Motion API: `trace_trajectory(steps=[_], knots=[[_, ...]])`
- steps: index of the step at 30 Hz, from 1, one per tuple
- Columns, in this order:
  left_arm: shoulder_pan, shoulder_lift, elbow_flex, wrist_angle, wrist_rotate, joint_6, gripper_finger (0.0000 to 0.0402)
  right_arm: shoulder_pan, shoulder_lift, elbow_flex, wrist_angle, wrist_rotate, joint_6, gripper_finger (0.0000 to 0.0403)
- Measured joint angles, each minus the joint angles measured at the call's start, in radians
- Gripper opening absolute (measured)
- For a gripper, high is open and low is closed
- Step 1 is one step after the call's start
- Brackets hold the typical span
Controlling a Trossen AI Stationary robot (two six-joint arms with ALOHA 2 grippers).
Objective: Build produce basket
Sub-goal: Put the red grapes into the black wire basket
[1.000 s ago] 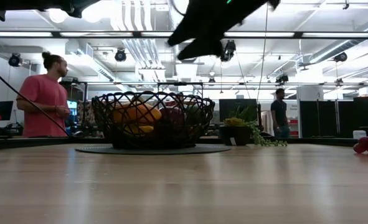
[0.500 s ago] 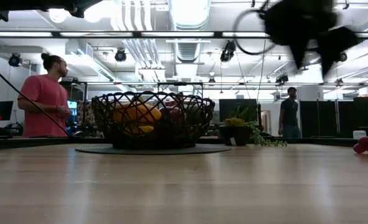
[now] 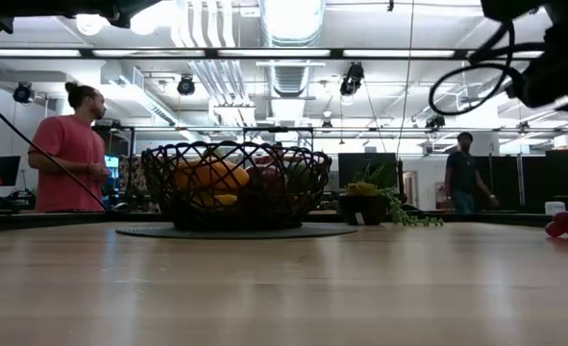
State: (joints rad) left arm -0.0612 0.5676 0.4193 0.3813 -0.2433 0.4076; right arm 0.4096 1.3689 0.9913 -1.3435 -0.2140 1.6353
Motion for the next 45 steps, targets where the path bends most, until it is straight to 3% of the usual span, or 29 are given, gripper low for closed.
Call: trace_trajectory(steps=[16,36,45], knots=[[0.000,0.001,0.000,0.000,0.000,0.000,0.0000,0.005,-0.001,-0.201,0.237,0.008,-0.023,0.0253],[0.000,0.001,-0.001,-0.001,-0.001,0.000,0.0000,0.004,-0.001,-0.219,0.306,0.033,-0.036,0.0059],[0.000,0.001,-0.001,-0.001,-0.001,0.001,0.0000,0.004,-0.001,-0.211,0.302,0.032,-0.056,0.0032]])
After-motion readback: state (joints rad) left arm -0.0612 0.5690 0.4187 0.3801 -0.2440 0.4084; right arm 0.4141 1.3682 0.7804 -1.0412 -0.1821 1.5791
